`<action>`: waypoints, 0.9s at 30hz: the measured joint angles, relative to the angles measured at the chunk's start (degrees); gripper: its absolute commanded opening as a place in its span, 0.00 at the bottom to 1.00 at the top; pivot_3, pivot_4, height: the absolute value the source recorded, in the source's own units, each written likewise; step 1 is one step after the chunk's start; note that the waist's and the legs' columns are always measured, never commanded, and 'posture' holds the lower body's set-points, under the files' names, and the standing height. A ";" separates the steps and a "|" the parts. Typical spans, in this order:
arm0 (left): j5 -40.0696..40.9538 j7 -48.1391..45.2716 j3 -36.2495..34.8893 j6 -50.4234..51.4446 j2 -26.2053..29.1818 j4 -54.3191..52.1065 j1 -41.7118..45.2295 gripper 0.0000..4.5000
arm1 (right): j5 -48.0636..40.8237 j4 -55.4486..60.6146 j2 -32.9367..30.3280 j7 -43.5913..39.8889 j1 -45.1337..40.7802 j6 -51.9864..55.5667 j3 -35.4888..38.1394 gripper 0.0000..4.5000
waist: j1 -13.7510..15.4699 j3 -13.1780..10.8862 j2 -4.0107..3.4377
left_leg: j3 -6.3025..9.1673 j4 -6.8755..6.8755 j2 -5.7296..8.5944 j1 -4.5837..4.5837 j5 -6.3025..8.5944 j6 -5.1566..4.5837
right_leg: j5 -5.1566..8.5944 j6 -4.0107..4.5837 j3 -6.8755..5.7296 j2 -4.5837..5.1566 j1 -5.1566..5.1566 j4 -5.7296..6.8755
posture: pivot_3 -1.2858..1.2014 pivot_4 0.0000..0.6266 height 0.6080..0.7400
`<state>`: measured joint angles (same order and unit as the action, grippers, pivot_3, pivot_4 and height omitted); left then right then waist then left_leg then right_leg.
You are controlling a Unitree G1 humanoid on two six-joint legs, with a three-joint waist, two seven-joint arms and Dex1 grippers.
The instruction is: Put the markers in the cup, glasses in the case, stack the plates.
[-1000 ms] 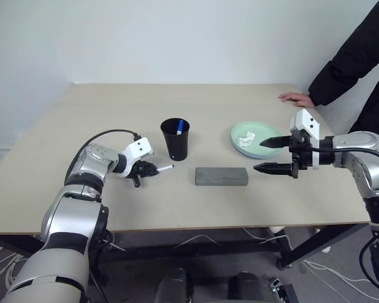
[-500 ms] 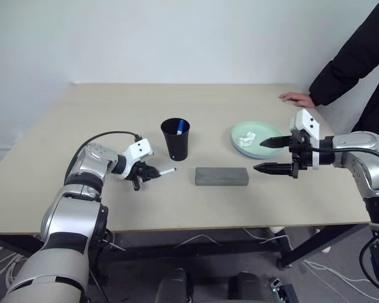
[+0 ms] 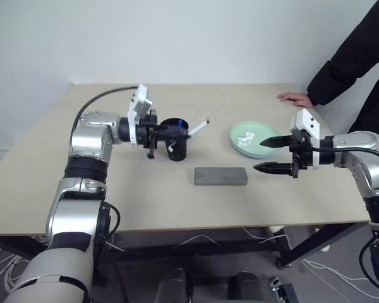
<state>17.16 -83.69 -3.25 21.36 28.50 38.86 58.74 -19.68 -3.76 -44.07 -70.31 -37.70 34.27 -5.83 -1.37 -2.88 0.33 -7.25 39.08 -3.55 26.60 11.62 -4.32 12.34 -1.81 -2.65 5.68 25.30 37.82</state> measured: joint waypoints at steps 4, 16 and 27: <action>0.64 11.63 -4.04 -5.23 -1.94 2.30 2.90 0.00 | 0.03 -0.24 0.13 -0.05 -0.37 -0.39 -0.11 1.00 | 0.01 0.01 -0.01 | 0.00 0.05 -0.01 -0.10 -0.03 -0.03 | -0.06 -0.04 0.01 -0.03 -0.07 0.00 | 0.52 0.00 1.00; -4.51 37.05 -6.55 -24.73 -6.62 21.06 3.60 0.00 | 0.03 -0.50 0.46 -0.59 -1.33 -0.73 -0.35 1.00 | 0.19 0.00 0.00 | -0.07 0.07 0.04 0.00 -0.05 -0.08 | -0.35 0.20 0.03 0.04 0.00 -0.13 | 0.52 0.00 1.00; -6.17 41.25 -6.70 -31.66 -8.69 28.43 0.89 0.00 | 0.03 -0.49 0.48 -0.59 -1.52 -0.73 -0.36 1.00 | 0.19 0.00 0.00 | -0.07 0.06 0.04 0.00 -0.05 -0.08 | -0.36 0.21 0.02 0.04 0.03 -0.12 | 0.52 0.00 1.00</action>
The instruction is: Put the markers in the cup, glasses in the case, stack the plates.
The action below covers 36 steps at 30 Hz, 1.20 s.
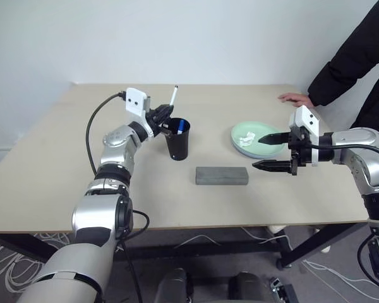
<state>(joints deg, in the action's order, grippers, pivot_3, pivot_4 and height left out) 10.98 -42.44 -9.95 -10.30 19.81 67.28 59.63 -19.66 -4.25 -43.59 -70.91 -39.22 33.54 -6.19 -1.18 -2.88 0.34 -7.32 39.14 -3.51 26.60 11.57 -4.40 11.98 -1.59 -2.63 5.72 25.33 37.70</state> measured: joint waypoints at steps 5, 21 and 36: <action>-0.27 0.04 0.00 -0.54 -0.84 0.28 -0.06 0.00 | 0.01 -0.45 0.00 0.04 -0.37 -0.02 0.00 1.00 | -0.02 0.00 0.00 | 0.00 0.00 0.01 0.00 0.00 0.00 | 0.00 0.00 0.00 0.01 0.00 0.00 | 0.52 0.00 1.00; -1.09 -0.71 0.03 -0.55 -2.54 0.35 -0.75 0.74 | 0.01 -1.11 0.00 0.06 -0.69 -0.09 0.01 1.00 | -0.02 0.00 0.00 | 0.01 -0.01 0.00 0.00 0.00 0.00 | 0.00 0.00 -0.01 0.00 0.01 0.00 | 0.52 0.00 1.00; 1.83 -9.60 0.05 6.60 2.33 -12.85 -3.39 0.99 | -0.01 -1.39 0.27 0.64 -0.85 -0.15 0.04 1.00 | -0.30 0.00 0.00 | -0.01 -0.11 -0.04 0.01 0.00 0.01 | 0.00 0.01 0.06 -0.01 0.07 0.00 | 0.52 0.00 1.00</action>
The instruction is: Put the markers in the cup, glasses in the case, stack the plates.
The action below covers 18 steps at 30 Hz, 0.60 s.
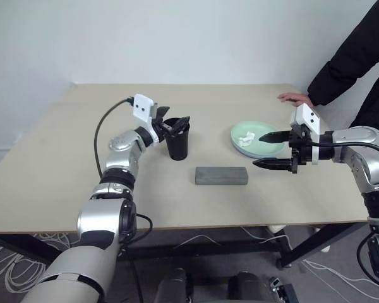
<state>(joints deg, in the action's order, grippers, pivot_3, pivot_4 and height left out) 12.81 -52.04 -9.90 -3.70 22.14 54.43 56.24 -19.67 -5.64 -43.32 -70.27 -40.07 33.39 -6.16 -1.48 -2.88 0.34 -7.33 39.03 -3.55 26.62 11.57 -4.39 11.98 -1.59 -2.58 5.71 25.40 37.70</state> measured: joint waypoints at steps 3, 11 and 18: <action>2.86 -3.99 -0.26 7.76 6.01 -12.51 -4.34 0.99 | 0.01 -0.15 0.01 0.35 0.31 0.00 0.29 1.00 | -0.75 0.01 -0.02 | 0.00 -0.14 0.00 -0.04 -0.02 0.03 | 0.00 0.00 0.11 -0.03 -0.02 0.00 | 0.52 0.00 1.00; 11.15 -7.31 -5.01 27.82 19.64 -44.43 -29.35 0.99 | 0.02 -2.49 1.31 1.84 1.19 -0.10 0.89 1.00 | -1.29 0.01 -0.03 | -0.01 -0.21 -0.12 -0.15 -0.10 0.14 | 0.01 0.00 0.03 0.03 0.02 0.01 | 0.52 0.00 1.00; 15.49 -4.89 -9.71 33.61 22.08 -54.81 -38.75 0.99 | 0.00 -2.52 2.87 2.32 1.36 -0.05 0.64 1.00 | -0.51 0.02 -0.04 | -0.07 -0.31 -0.37 -0.15 -0.10 0.16 | -0.18 0.16 -0.15 0.25 0.11 -0.05 | 0.52 0.00 1.00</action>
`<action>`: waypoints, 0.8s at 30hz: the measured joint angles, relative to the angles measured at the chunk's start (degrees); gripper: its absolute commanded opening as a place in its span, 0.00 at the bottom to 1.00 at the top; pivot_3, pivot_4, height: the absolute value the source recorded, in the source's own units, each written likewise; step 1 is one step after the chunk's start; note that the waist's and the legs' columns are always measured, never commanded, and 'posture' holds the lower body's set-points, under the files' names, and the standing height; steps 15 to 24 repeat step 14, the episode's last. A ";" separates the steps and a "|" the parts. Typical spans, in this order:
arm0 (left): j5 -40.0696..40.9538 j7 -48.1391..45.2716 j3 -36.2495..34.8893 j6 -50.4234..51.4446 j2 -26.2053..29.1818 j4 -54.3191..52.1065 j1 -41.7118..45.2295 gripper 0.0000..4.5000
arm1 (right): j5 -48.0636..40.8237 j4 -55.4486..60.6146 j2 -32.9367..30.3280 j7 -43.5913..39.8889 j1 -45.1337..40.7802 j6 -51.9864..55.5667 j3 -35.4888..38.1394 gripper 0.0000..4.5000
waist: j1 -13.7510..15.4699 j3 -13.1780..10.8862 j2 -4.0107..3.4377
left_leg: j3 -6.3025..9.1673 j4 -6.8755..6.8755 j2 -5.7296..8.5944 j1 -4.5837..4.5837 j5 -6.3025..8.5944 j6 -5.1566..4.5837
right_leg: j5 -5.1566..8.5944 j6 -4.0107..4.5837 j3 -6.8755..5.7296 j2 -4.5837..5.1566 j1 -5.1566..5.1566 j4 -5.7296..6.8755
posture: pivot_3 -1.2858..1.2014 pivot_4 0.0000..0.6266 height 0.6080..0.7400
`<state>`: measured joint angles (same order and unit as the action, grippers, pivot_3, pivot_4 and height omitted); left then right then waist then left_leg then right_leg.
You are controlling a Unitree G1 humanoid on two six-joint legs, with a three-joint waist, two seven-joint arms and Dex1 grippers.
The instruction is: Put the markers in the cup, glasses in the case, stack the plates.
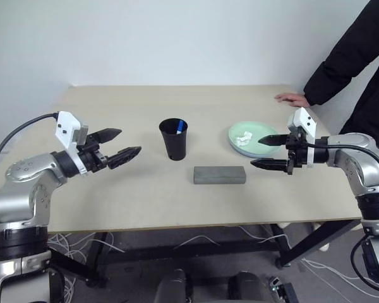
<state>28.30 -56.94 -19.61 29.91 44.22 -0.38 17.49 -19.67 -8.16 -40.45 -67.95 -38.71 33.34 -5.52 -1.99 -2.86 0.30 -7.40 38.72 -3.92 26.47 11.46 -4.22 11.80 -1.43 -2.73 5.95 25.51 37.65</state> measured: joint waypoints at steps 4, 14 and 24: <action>1.94 0.37 -1.72 1.92 0.73 -3.24 -5.40 0.99 | -0.29 0.70 0.95 0.23 0.96 0.90 -0.25 1.00 | 0.02 0.00 -0.01 | -0.06 -0.11 -0.01 -0.02 -0.05 0.09 | -0.06 0.08 -0.20 -0.02 0.13 0.00 | 0.52 0.00 1.00; 5.72 4.89 -3.88 5.22 -0.53 -11.93 -12.59 0.99 | -1.33 3.81 3.57 0.77 1.13 3.37 -0.89 1.00 | 0.04 0.01 -0.02 | -0.10 -0.70 -0.01 0.00 -0.35 0.57 | -0.07 0.10 -0.25 -0.15 0.49 0.00 | 0.52 0.00 1.00; 5.72 4.89 -3.88 5.22 -0.53 -11.93 -12.59 0.99 | -1.33 3.81 3.57 0.77 1.13 3.37 -0.89 1.00 | 0.04 0.01 -0.02 | -0.10 -0.70 -0.01 0.00 -0.35 0.57 | -0.07 0.10 -0.25 -0.15 0.49 0.00 | 0.52 0.00 1.00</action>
